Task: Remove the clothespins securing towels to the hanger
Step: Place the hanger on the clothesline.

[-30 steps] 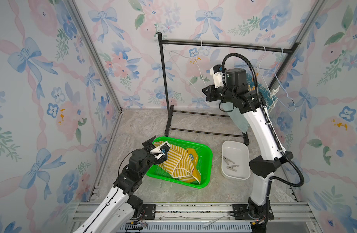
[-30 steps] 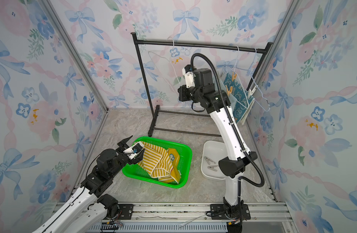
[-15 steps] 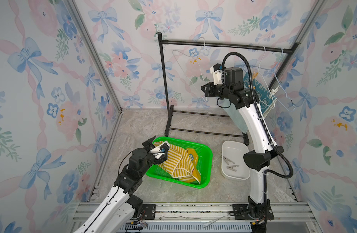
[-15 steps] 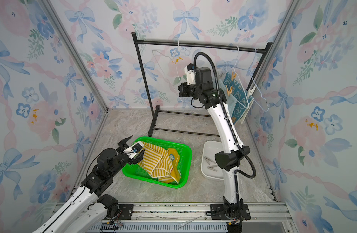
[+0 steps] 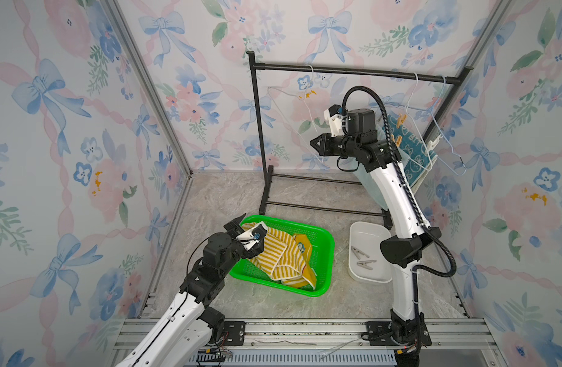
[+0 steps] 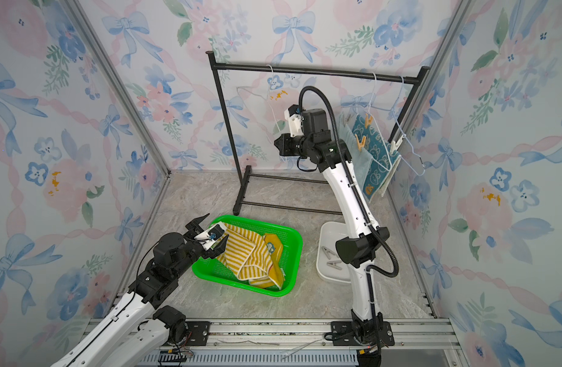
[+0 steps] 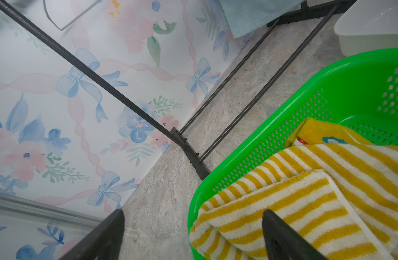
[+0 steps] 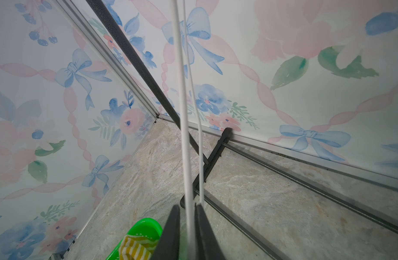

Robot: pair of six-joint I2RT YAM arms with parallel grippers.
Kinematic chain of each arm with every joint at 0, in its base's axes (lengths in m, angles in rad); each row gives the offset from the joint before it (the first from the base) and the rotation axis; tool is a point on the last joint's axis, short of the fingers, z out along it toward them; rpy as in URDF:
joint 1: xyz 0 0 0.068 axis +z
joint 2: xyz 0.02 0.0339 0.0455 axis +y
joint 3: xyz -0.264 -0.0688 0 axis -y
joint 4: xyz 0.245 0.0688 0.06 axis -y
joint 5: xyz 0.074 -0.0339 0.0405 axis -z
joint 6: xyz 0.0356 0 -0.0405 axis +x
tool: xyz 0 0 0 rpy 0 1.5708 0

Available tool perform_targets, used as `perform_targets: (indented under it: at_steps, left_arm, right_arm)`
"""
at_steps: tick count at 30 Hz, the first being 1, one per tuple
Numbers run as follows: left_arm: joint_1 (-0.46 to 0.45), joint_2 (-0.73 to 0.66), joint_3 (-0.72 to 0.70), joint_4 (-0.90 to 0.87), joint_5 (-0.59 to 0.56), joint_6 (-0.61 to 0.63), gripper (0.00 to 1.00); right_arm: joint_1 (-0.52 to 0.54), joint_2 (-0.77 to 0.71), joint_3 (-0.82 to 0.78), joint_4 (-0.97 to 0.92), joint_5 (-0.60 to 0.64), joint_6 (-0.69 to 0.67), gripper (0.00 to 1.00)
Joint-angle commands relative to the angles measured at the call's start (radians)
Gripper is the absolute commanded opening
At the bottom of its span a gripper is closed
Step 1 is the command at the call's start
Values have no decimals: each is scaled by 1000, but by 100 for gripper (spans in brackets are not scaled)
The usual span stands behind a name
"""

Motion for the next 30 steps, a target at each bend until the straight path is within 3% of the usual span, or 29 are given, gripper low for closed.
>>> perform_targets:
  at_steps: [1, 15, 24, 30]
  left_arm:
    - [8, -4, -4, 17, 19, -15, 95]
    - [11, -31, -5, 41, 37, -36, 96]
    - [12, 0, 73, 98, 108, -201, 97]
    - [13, 54, 103, 135, 103, -246, 97]
  right_arm:
    - [16, -43, -16, -30, -14, -23, 25]
    - [42, -273, -213, -57, 62, -89, 59]
    - [32, -516, -412, -55, 188, -137, 77]
    - [-53, -649, -506, -102, 235, -152, 80]
